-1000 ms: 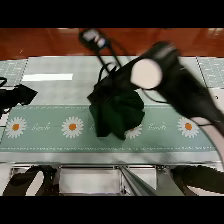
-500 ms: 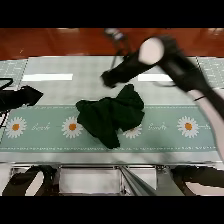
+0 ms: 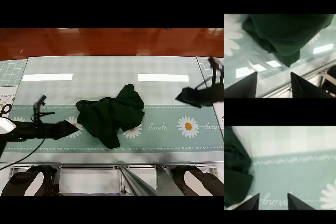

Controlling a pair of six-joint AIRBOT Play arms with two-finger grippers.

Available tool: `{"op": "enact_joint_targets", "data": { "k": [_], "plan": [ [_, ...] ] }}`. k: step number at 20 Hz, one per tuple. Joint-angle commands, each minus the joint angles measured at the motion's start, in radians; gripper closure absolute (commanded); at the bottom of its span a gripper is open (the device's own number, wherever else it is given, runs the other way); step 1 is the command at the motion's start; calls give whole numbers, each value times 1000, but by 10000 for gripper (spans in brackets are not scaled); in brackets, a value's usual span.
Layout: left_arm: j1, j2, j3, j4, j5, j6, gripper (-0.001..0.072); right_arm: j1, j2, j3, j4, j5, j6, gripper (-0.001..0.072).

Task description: Fold the shirts.

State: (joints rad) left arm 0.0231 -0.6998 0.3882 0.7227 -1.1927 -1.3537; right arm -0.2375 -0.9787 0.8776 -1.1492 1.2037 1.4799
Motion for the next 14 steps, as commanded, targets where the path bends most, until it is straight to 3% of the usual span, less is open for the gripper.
{"op": "enact_joint_targets", "data": {
  "k": [1, 5, 9, 12, 13, 14],
  "plan": [
    [-150, -20, -122, -231, 203, 145, 198, -149, 69, -270, 214, -61, -135, 306],
    [-377, -177, -79, -298, 495, 183, 198, -148, 69, -315, 215, -71, -143, 306],
    [-454, -396, 66, -297, 609, 184, 198, -148, 69, -315, 216, -71, -147, 306],
    [-439, -507, 187, -292, 603, 217, 200, -148, 69, -315, 219, -74, -151, 306],
    [-428, -530, 216, -282, 581, 216, 229, -144, 67, -315, 224, -79, -151, 306],
    [-411, -550, 243, -262, 546, 217, 489, -134, 58, -315, 228, -87, -152, 306]
  ]
}}
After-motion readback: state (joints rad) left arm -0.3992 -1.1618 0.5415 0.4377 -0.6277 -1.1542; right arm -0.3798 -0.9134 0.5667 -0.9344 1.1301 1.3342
